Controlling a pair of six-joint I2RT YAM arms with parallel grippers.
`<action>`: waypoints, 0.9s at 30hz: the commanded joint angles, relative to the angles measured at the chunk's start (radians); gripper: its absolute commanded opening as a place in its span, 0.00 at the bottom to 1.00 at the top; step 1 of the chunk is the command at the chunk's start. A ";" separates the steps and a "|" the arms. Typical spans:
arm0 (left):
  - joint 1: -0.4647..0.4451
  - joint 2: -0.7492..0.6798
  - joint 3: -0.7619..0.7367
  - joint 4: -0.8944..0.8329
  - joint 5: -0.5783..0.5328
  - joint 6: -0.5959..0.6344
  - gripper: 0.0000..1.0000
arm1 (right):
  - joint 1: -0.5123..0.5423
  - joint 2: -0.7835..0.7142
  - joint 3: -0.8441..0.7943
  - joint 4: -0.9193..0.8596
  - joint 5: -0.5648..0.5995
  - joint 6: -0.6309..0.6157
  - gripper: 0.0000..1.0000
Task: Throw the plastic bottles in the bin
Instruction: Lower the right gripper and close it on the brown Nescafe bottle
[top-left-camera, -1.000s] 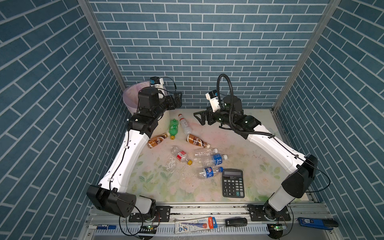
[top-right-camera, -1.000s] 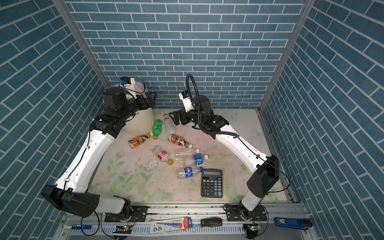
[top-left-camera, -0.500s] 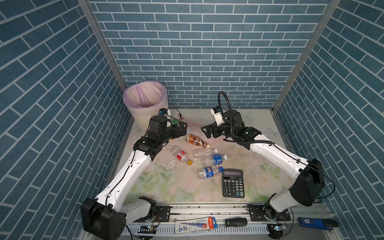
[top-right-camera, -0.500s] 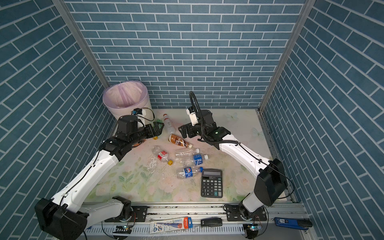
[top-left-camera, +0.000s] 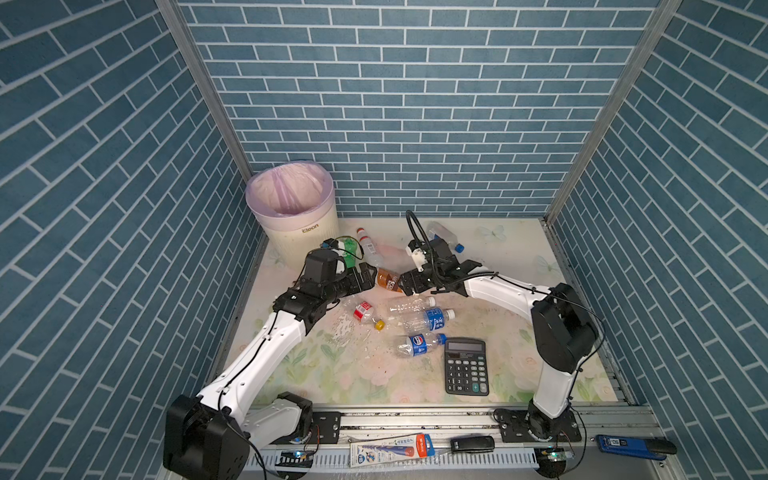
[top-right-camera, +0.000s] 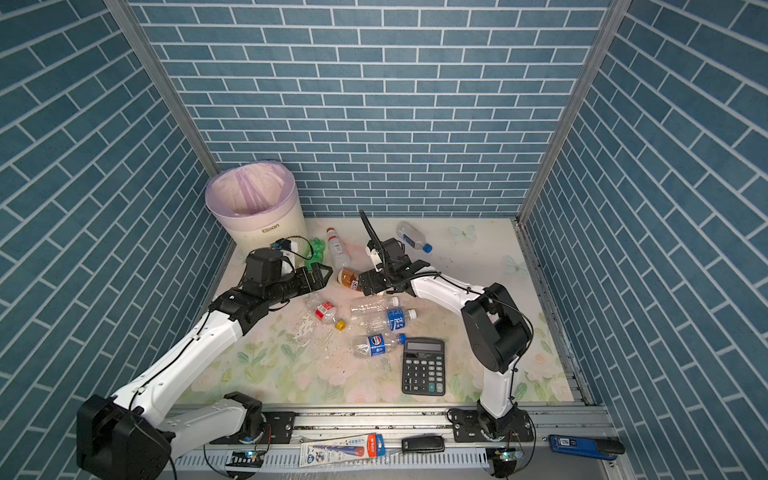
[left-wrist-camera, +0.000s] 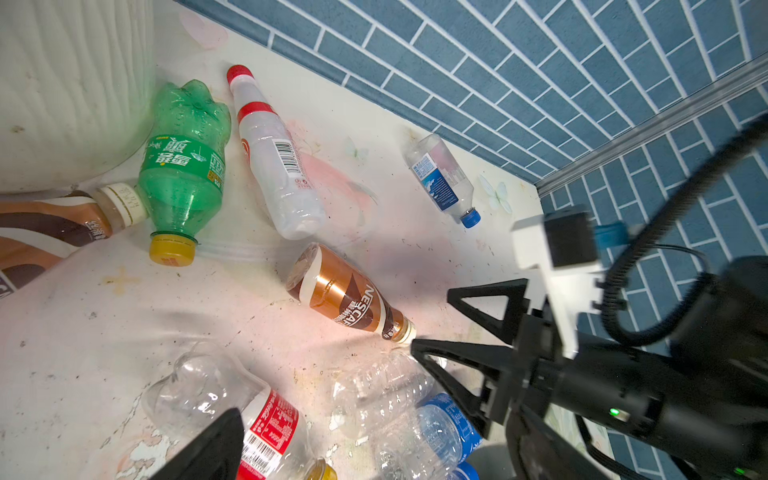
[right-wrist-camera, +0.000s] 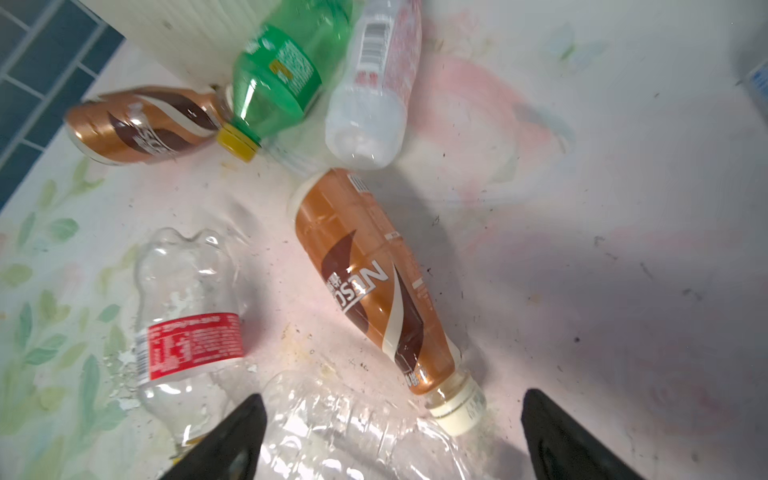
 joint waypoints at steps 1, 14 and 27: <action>-0.004 -0.015 -0.023 0.003 0.003 0.021 0.99 | -0.001 0.040 0.078 0.008 -0.016 -0.028 0.93; -0.004 -0.083 -0.115 0.010 0.007 -0.038 0.99 | 0.010 0.165 0.176 -0.011 -0.017 -0.094 0.87; -0.004 -0.196 -0.187 -0.031 -0.017 -0.080 0.99 | 0.037 0.259 0.244 -0.024 -0.040 -0.115 0.82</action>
